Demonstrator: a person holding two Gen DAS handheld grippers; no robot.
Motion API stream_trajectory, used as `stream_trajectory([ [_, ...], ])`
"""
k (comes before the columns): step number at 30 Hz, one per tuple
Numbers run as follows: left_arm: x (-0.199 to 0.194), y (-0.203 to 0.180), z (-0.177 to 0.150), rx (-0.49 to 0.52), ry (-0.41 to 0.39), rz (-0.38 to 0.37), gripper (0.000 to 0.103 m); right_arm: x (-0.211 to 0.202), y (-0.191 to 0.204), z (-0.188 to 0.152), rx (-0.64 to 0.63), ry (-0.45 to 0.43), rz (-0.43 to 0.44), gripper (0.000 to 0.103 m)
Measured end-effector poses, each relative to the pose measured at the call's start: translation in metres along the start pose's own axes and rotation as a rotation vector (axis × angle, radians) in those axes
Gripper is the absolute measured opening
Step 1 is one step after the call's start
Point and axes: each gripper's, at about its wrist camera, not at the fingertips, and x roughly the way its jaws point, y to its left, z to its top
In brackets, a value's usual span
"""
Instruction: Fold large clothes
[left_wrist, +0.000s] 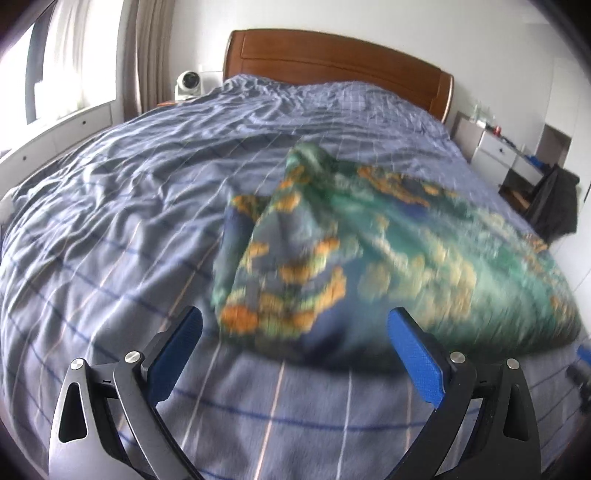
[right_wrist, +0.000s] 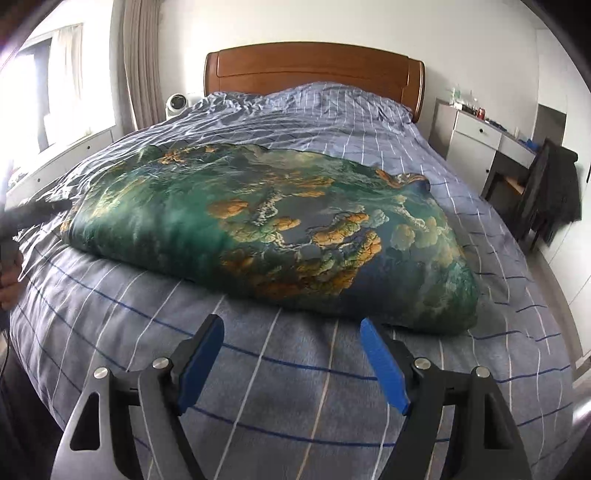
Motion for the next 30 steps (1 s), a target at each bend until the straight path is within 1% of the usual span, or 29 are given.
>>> stream_trajectory([
  [3,0.01,-0.002,-0.016,0.014,0.029,0.02,0.1,-0.002,-0.001,-0.002,0.015,-0.013,-0.024,0.078],
  [5,0.019,-0.003,-0.021,0.02,0.068,0.014,0.1,-0.002,-0.003,-0.003,0.029,-0.014,-0.039,0.078],
  [7,0.037,-0.001,-0.028,0.004,0.167,-0.011,0.102,-0.003,-0.005,-0.003,0.037,-0.021,-0.044,0.078],
  [8,0.044,0.001,-0.032,-0.005,0.21,-0.012,0.102,-0.004,-0.005,-0.004,0.038,-0.025,-0.05,0.078],
  [9,0.047,0.001,-0.035,-0.003,0.203,-0.01,0.102,-0.006,-0.005,-0.004,0.039,-0.03,-0.056,0.078],
  [10,0.045,-0.001,-0.037,0.008,0.18,-0.002,0.102,-0.007,-0.006,-0.005,0.042,-0.035,-0.06,0.078],
  [13,0.045,-0.007,-0.041,0.043,0.169,0.028,0.102,-0.01,-0.011,-0.013,0.085,-0.044,-0.071,0.078],
  [15,0.046,-0.01,-0.042,0.065,0.178,0.044,0.102,-0.008,-0.016,-0.018,0.116,-0.029,-0.07,0.078],
  [17,0.048,-0.015,-0.041,0.106,0.211,0.056,0.102,-0.007,-0.02,-0.024,0.141,-0.021,-0.077,0.078],
  [19,0.04,-0.015,-0.038,0.122,0.229,0.057,0.102,-0.008,-0.022,-0.029,0.159,-0.014,-0.079,0.078],
  [20,0.034,-0.015,-0.036,0.123,0.222,0.054,0.101,-0.01,-0.022,-0.03,0.164,-0.014,-0.078,0.078],
  [21,0.022,-0.015,-0.036,0.13,0.197,0.046,0.101,-0.012,-0.023,-0.03,0.165,-0.018,-0.079,0.078],
  [23,-0.005,-0.02,-0.03,0.158,0.13,0.011,0.101,-0.019,-0.024,-0.033,0.163,-0.044,-0.089,0.078],
  [26,-0.046,-0.043,-0.011,0.212,0.022,-0.103,0.102,-0.024,-0.028,-0.039,0.18,-0.053,-0.09,0.078],
  [27,-0.056,-0.057,0.0,0.248,-0.013,-0.15,0.102,-0.025,-0.03,-0.04,0.19,-0.052,-0.084,0.078],
  [28,-0.059,-0.067,0.008,0.274,-0.023,-0.178,0.102,-0.024,-0.031,-0.041,0.198,-0.05,-0.078,0.078],
  [30,-0.053,-0.098,0.034,0.339,-0.016,-0.264,0.102,-0.022,-0.032,-0.042,0.222,-0.045,-0.065,0.078],
])
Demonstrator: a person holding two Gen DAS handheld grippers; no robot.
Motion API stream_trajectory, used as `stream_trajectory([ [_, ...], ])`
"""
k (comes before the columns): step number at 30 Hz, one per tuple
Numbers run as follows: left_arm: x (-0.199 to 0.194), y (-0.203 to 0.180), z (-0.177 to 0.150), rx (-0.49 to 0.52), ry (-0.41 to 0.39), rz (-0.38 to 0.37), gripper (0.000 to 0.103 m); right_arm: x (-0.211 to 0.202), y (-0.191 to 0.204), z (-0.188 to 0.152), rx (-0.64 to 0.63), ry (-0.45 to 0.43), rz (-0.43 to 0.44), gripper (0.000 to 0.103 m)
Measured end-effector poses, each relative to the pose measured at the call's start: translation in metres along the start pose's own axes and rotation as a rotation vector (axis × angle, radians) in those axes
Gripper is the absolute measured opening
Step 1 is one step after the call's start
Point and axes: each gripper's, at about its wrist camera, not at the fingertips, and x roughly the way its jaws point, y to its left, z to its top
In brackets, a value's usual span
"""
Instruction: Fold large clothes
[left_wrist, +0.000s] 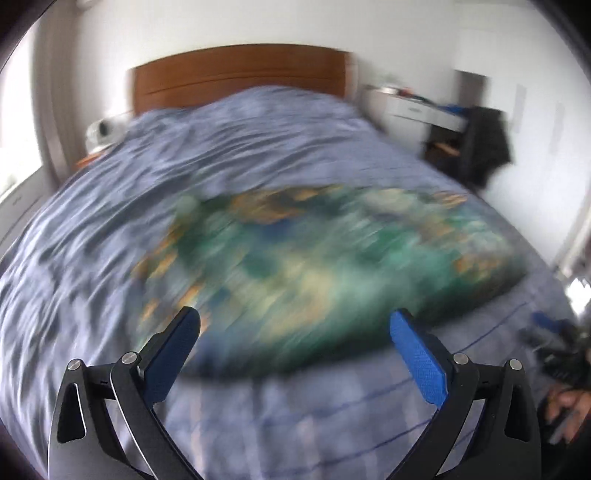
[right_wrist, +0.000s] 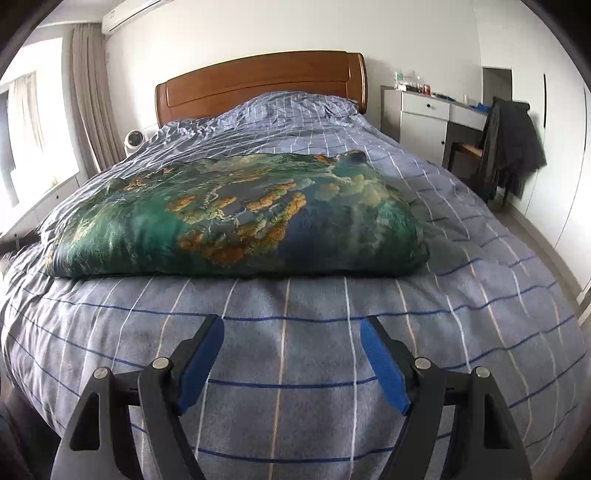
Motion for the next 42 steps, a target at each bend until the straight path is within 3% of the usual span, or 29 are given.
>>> stream_trajectory([
  [3,0.033,-0.017,0.039,0.055,0.007,-0.071,0.102,-0.001,0.0,0.002,0.017,-0.002,0.014,0.078],
  [6,0.088,-0.04,0.064,0.151,0.1,-0.088,0.102,-0.007,0.002,0.003,0.004,-0.02,0.019,0.078],
  [11,0.134,-0.067,0.042,0.289,0.221,-0.026,0.102,-0.019,0.0,0.002,-0.005,-0.037,0.013,0.078],
  [18,0.098,-0.06,0.003,0.191,0.198,-0.041,0.102,-0.017,-0.016,-0.004,0.037,-0.02,0.002,0.078],
  [24,0.076,-0.084,-0.022,0.296,0.218,-0.045,0.102,-0.005,-0.02,-0.005,0.068,0.008,0.002,0.078],
  [27,0.061,-0.098,-0.03,0.334,0.21,-0.082,0.102,-0.005,-0.018,-0.004,0.052,0.011,0.001,0.078],
  [35,0.037,-0.116,0.01,0.23,0.139,-0.252,0.102,-0.007,-0.024,-0.002,0.072,0.018,-0.015,0.078],
  [39,0.04,-0.117,0.029,0.172,0.1,-0.258,0.102,-0.006,-0.025,-0.004,0.094,0.034,-0.004,0.078],
  [42,0.05,-0.12,0.025,0.138,0.119,-0.273,0.102,-0.007,-0.026,-0.004,0.101,0.035,0.004,0.078],
])
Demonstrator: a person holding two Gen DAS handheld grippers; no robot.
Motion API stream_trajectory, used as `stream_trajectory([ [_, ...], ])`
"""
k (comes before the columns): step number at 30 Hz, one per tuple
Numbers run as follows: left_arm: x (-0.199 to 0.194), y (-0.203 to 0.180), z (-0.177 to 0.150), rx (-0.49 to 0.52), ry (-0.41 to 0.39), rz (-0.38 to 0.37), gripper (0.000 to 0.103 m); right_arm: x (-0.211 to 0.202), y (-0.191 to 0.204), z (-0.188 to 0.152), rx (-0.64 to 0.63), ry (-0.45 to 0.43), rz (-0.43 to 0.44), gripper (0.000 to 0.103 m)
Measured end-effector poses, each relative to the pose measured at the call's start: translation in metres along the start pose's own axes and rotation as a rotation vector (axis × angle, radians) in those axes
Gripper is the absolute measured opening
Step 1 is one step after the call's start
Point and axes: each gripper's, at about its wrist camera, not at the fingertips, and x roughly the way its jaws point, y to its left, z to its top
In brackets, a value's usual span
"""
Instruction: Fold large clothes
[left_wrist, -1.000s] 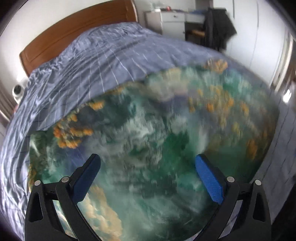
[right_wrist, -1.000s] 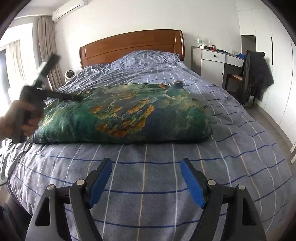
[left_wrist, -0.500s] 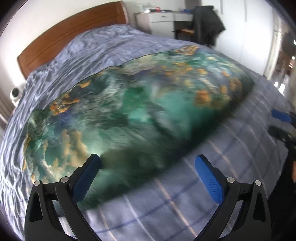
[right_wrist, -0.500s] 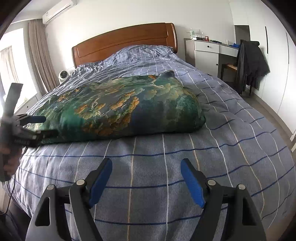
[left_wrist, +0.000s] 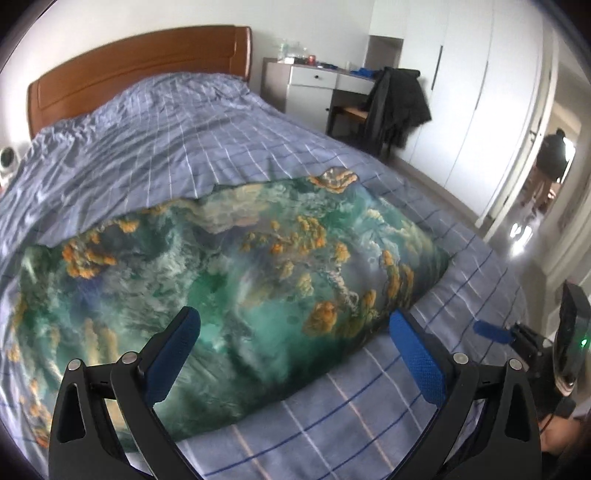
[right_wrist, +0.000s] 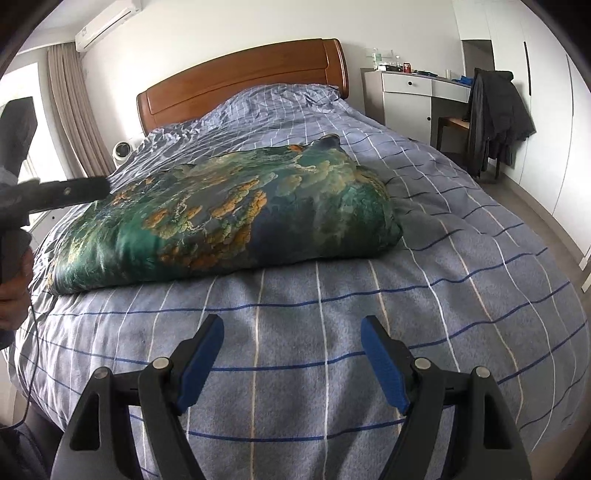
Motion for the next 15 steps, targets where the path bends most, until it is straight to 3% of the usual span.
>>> stream_trajectory([
  [4,0.014,0.003,-0.013,0.0,0.025,0.029,0.102,-0.003,-0.014,0.013,0.04,-0.016,0.004,0.079],
  [9,0.013,0.016,-0.019,-0.049,-0.002,0.069,0.102,0.008,-0.054,0.041,0.207,-0.008,0.051,0.082],
  [12,0.024,0.023,-0.018,-0.074,0.022,0.045,0.102,0.028,-0.076,0.052,0.359,0.004,0.154,0.083],
  [15,0.048,0.017,-0.024,-0.002,0.085,0.068,0.102,0.063,-0.094,0.058,0.5,0.043,0.251,0.083],
])
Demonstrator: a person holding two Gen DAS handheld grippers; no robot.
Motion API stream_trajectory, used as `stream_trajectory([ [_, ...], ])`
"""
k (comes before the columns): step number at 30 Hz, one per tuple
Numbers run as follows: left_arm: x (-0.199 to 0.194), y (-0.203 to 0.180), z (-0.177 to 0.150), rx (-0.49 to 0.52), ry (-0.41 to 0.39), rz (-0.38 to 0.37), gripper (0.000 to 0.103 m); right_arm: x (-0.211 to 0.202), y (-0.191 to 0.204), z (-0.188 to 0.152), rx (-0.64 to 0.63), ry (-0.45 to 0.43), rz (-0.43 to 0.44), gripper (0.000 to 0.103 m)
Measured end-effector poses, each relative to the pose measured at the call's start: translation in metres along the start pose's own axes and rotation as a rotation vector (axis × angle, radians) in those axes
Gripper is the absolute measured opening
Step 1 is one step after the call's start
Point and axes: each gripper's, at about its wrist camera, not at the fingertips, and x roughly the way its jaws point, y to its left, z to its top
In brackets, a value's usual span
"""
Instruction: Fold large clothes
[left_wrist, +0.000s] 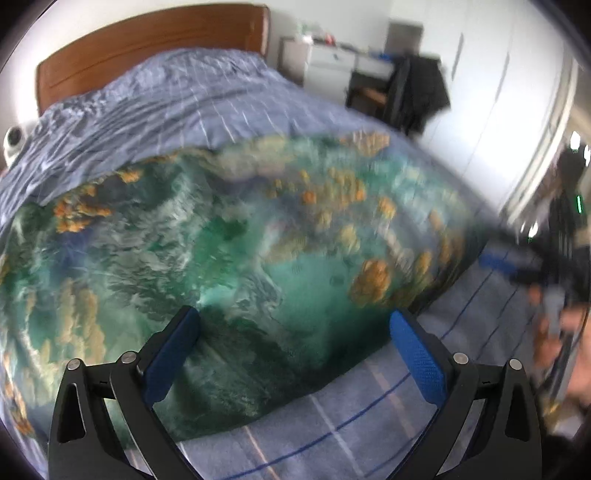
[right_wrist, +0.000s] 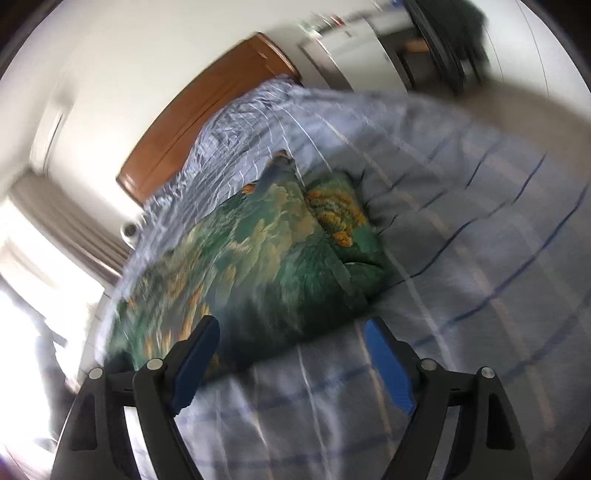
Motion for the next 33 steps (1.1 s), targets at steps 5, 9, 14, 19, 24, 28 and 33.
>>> stream_trajectory([
  [5,0.014,-0.011,-0.003,0.123,0.037,0.054,0.103,0.041,-0.028,0.016,0.201,0.012,0.04,0.094],
  [9,0.006,-0.005,0.001,0.103,0.047,0.015,0.102,0.051,-0.032,0.021,0.25,-0.02,0.013,0.061],
  [14,-0.04,0.001,0.052,0.009,0.004,-0.211,0.102,0.029,-0.004,0.014,0.074,-0.089,-0.039,0.036],
  [19,-0.069,-0.026,0.133,0.056,0.013,-0.44,0.102,-0.011,0.054,0.015,-0.148,-0.201,-0.035,0.035],
  [24,-0.06,-0.034,0.184,0.027,0.115,-0.51,0.102,-0.045,0.141,-0.001,-0.436,-0.296,-0.021,0.035],
  [28,-0.064,-0.025,0.194,0.012,0.171,-0.506,0.102,-0.052,0.204,-0.029,-0.695,-0.316,-0.022,0.035],
  [33,-0.07,-0.007,0.177,0.034,0.216,-0.316,0.102,-0.042,0.265,-0.083,-1.006,-0.317,-0.023,0.035],
])
